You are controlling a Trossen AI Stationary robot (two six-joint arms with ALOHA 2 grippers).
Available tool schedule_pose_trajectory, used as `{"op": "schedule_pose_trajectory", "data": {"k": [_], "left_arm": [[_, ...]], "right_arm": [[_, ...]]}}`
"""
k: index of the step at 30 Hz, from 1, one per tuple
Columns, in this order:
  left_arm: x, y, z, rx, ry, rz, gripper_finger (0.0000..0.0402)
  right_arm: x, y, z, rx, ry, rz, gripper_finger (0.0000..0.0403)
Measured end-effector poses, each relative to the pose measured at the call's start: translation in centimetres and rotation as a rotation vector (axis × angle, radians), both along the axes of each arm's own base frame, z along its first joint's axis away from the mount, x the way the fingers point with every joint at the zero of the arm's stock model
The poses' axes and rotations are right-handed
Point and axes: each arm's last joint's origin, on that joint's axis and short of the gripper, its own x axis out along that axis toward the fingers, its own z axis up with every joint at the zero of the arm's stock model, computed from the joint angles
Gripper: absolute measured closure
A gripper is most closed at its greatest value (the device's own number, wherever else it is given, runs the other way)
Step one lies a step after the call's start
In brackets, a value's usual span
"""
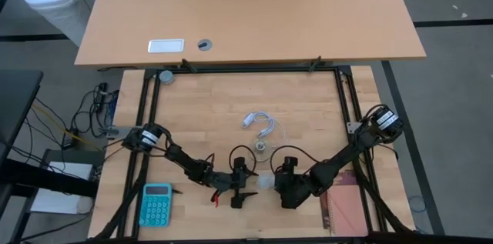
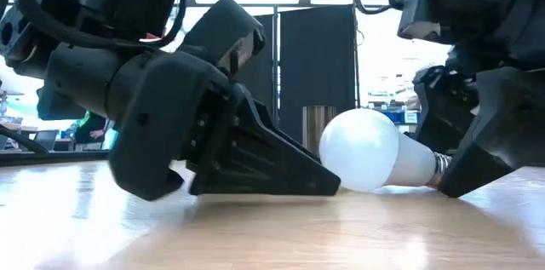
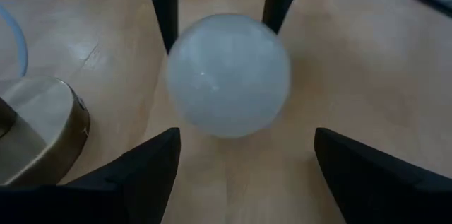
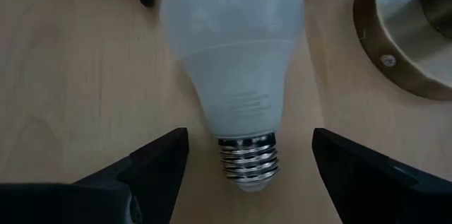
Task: Screw lightbulb
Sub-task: Insert the white lightbulb into the lamp socket
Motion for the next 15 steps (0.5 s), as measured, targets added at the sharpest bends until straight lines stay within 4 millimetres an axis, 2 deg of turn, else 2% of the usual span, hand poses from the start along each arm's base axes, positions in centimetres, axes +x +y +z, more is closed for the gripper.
{"op": "schedule_pose_trajectory", "data": {"k": [15], "left_arm": [[1.7, -0.2, 1.1, 0.011, 0.0, 0.001, 0.0025]], "right_arm": [[0.9, -0.8, -0.3, 0.031, -0.081, 0.011, 0.0096]]}}
